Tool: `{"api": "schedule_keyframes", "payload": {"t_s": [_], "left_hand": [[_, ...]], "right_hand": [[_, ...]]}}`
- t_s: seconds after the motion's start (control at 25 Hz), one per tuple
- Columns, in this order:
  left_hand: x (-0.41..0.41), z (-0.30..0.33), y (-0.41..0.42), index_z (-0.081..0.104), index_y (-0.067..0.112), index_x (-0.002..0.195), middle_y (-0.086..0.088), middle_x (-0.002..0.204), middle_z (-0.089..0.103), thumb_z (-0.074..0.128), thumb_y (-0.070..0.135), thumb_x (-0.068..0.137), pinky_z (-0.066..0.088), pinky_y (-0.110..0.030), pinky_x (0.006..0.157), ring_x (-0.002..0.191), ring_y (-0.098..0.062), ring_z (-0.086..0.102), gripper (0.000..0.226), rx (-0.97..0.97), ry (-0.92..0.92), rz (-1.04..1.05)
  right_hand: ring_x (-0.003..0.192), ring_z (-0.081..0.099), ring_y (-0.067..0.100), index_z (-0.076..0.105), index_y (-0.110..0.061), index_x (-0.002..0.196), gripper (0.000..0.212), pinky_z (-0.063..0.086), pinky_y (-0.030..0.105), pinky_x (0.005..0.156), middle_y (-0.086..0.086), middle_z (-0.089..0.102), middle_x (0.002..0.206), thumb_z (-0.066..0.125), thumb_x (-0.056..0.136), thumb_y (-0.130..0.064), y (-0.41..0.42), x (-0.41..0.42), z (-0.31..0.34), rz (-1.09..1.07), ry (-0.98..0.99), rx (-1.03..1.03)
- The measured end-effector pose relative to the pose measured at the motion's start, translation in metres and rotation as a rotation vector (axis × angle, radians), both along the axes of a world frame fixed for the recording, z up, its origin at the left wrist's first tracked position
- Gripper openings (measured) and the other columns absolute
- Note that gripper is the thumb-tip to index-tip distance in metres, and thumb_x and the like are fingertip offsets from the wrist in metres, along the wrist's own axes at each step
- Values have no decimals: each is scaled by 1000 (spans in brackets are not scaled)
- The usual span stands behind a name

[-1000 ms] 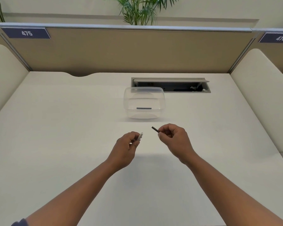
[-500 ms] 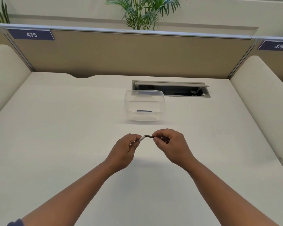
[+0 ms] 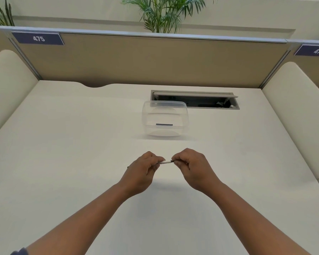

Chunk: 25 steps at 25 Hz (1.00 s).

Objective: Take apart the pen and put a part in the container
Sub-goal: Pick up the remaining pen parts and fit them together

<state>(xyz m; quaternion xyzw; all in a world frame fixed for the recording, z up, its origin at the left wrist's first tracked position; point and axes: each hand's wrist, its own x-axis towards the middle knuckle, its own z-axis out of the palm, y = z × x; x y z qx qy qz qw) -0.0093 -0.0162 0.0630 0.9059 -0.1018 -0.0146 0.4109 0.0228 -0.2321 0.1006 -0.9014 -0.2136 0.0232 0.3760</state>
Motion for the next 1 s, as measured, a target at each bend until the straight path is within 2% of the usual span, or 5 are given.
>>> {"api": "schedule_keyframes", "payload": {"t_s": [0.16, 0.32, 0.56, 0.88, 1.0], "left_hand": [[0, 3, -1, 65, 33, 121, 16, 99, 59, 51, 20, 103, 53, -41, 77, 88, -8, 56, 27, -6, 29, -40], [1, 6, -1, 66, 35, 116, 15, 90, 62, 52, 31, 102, 53, -42, 79, 87, -9, 57, 20, -16, 105, -16], [3, 11, -1, 67, 38, 108, 14, 80, 60, 49, 40, 102, 51, -38, 75, 81, -10, 56, 19, -42, 164, -16], [8, 12, 1, 70, 32, 99, -9, 75, 59, 45, 47, 101, 40, -33, 66, 64, -11, 44, 29, -108, 306, -72], [9, 16, 2, 71, 34, 92, 14, 57, 48, 47, 43, 103, 36, -29, 60, 55, -4, 40, 28, -98, 337, -80]], "right_hand": [[73, 57, 3, 77, -19, 99, 11, 41, 12, 66, -7, 68, 82, 68, 96, -14, 2, -5, -7, -74, 185, 101], [86, 68, 3, 73, -28, 108, 24, 50, 12, 76, -7, 75, 93, 71, 93, -9, 0, -5, -6, -133, 344, 241], [92, 72, 7, 72, -36, 95, 33, 56, 17, 74, -13, 76, 94, 73, 89, -3, 0, -9, -4, -138, 276, 338], [92, 76, 14, 67, -36, 95, 40, 59, 22, 81, -6, 77, 92, 75, 84, 1, 3, -11, -5, -119, 333, 449], [88, 75, 11, 64, -33, 88, 36, 57, 18, 77, -7, 77, 89, 75, 83, 2, 3, -11, -3, -124, 298, 405]]}}
